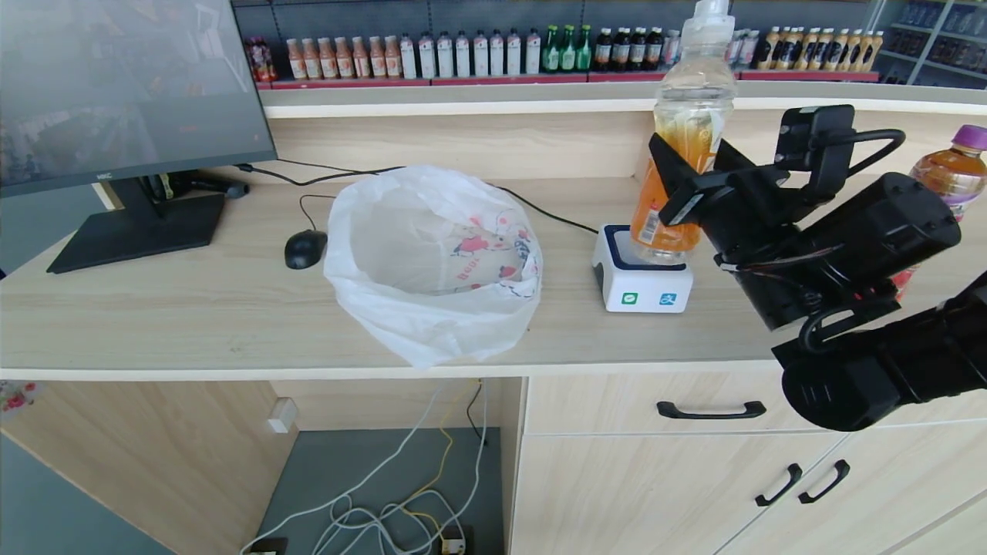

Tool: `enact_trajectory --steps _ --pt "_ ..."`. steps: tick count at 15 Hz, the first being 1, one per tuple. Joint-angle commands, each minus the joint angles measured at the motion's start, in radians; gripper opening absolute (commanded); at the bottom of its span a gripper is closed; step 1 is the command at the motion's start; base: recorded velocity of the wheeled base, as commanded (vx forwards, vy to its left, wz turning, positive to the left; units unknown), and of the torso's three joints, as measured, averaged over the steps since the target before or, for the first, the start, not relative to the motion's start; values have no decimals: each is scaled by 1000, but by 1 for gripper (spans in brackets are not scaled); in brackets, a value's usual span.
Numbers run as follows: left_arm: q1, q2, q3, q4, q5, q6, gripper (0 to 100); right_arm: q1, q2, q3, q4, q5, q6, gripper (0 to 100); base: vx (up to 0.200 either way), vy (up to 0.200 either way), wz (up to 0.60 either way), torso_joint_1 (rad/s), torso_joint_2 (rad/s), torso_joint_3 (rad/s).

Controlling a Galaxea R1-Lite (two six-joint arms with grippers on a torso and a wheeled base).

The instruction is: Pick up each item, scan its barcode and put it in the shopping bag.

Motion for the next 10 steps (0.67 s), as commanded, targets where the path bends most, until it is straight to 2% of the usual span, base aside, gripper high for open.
enact_trajectory --steps 1,9,10 --pt "0 0 0 0 0 -1 100 11 -33 21 -1 -32 19 0 0 0 0 0 0 0" --pt "0 0 0 0 0 -2 100 5 4 -65 -1 -34 24 0 0 0 0 0 0 0" --pt "0 0 0 0 0 -2 100 5 5 -68 -1 -34 24 0 0 200 0 2 7 2"
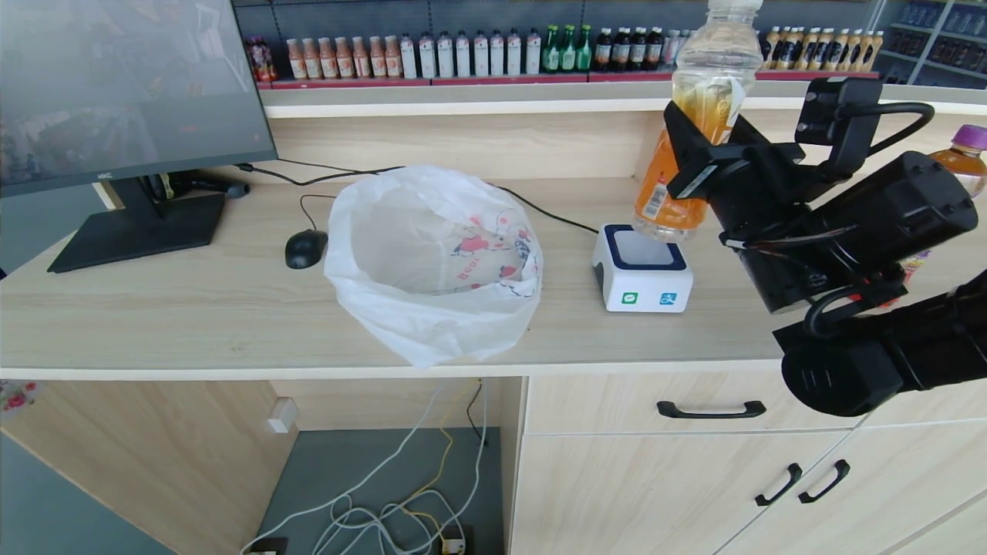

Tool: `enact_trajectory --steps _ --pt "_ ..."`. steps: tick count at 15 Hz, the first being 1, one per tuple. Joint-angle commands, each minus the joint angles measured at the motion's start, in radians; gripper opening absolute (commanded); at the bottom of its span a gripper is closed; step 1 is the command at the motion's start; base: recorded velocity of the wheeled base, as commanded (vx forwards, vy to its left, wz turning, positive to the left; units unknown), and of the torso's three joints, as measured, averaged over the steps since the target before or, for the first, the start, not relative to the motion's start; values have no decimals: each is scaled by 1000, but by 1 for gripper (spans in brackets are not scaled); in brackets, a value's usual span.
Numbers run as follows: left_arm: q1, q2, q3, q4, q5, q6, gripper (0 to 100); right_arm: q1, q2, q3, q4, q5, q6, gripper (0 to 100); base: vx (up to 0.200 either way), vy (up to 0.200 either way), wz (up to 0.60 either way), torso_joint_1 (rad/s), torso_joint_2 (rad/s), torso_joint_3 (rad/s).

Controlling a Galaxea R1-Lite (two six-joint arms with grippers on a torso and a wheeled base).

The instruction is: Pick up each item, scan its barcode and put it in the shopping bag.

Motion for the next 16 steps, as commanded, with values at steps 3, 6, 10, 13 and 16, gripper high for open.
enact_trajectory --steps 3,6,10,13,16 --pt "0 0 0 0 0 -1 100 -1 7 -8 -1 0 1 0 0 200 0 1 2 2" --pt "0 0 0 0 0 -1 100 -16 3 -18 -1 0 -1 0 0 200 0 6 2 1" --pt "0 0 0 0 0 1 100 -16 -2 -21 -1 0 -2 0 0 200 0 7 2 1" --pt "0 0 1 0 0 1 100 -15 -3 -21 -1 0 -2 0 0 200 0 4 2 6" --pt "0 0 0 0 0 1 100 -9 -6 -19 -1 3 -7 0 0 67 0 -1 1 1"
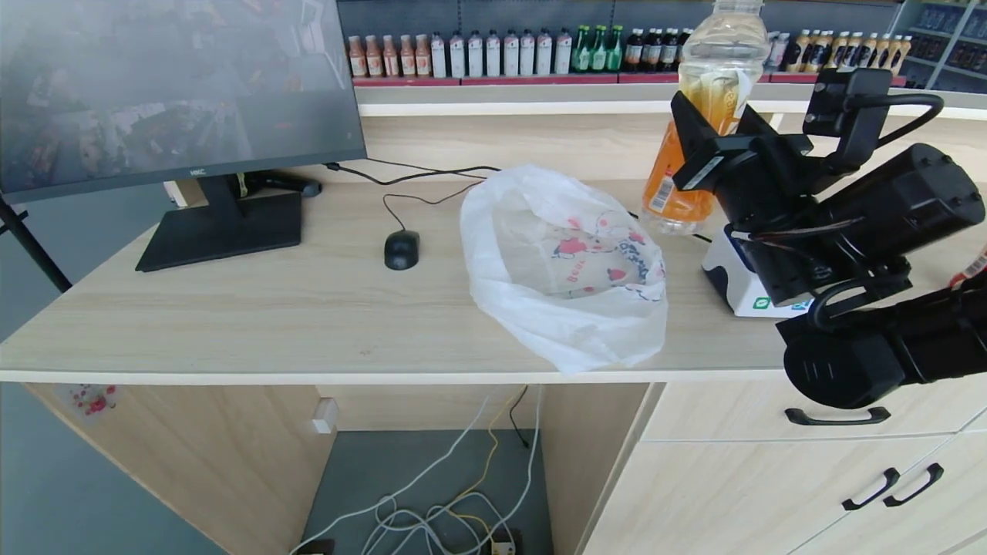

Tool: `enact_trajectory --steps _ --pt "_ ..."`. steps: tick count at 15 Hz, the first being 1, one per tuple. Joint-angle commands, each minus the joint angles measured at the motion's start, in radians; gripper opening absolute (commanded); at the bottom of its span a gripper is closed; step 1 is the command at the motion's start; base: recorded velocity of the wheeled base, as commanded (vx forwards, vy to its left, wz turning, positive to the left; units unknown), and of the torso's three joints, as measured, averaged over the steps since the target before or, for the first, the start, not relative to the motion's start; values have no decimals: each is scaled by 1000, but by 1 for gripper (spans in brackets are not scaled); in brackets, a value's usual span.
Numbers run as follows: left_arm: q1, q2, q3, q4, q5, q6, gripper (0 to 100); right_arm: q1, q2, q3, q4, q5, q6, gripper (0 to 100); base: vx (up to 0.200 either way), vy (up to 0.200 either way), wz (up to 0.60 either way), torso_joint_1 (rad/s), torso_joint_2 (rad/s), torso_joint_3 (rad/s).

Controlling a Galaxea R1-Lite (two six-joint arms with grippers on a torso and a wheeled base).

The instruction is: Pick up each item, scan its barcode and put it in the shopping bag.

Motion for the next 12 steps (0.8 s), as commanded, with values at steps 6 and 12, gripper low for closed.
enact_trajectory --steps 6,12 --pt "0 0 0 0 0 7 100 93 37 -16 3 2 -34 0 0 0 0 0 0 0" --pt "0 0 0 0 0 7 100 109 129 -222 160 1 -32 0 0 0 0 0 0 0"
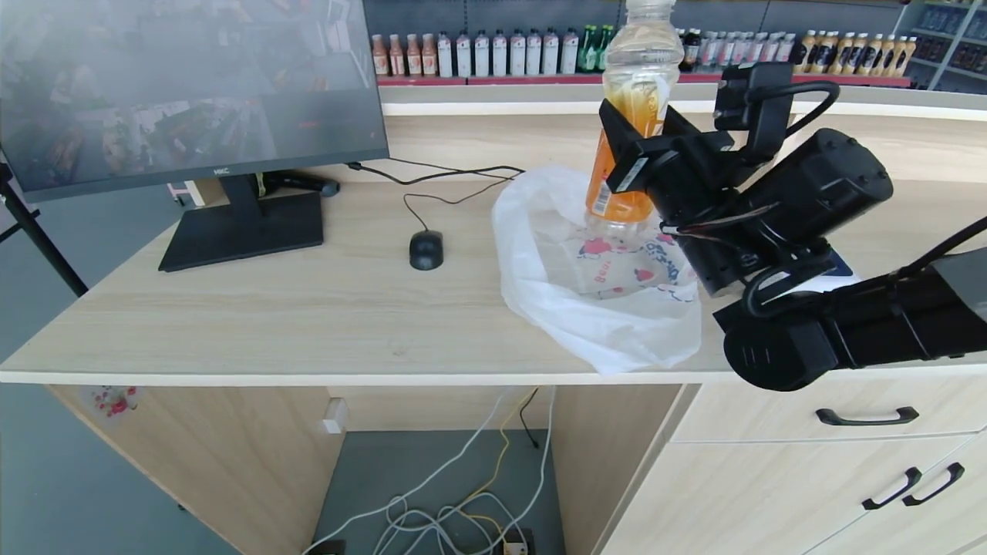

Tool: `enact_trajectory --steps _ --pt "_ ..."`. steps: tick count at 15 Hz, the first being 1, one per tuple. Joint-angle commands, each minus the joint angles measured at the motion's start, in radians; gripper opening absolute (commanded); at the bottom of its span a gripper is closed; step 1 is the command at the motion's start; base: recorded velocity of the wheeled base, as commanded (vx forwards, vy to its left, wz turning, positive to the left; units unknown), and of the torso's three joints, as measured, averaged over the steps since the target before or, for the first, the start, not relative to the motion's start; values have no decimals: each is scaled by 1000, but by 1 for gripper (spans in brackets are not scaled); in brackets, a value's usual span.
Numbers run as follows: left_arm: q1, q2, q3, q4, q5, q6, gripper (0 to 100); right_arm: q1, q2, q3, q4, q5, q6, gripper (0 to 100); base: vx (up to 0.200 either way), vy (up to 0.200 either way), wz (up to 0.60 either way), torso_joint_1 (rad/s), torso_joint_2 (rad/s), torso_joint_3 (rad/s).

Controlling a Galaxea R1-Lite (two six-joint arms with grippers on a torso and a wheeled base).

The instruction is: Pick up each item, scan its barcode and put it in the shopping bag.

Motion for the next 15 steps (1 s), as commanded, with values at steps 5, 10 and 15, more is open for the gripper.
enact_trajectory --steps 5,10,15 --pt "1 0 0 0 0 0 100 -4 134 -105 22 0 5 0 0 0 0 0 0 0" --pt "1 0 0 0 0 0 100 -4 223 -196 24 1 22 0 0 0 0 0 0 0" --pt "1 0 0 0 0 0 100 -5 268 -232 52 1 25 0 0 0 0 0 0 0"
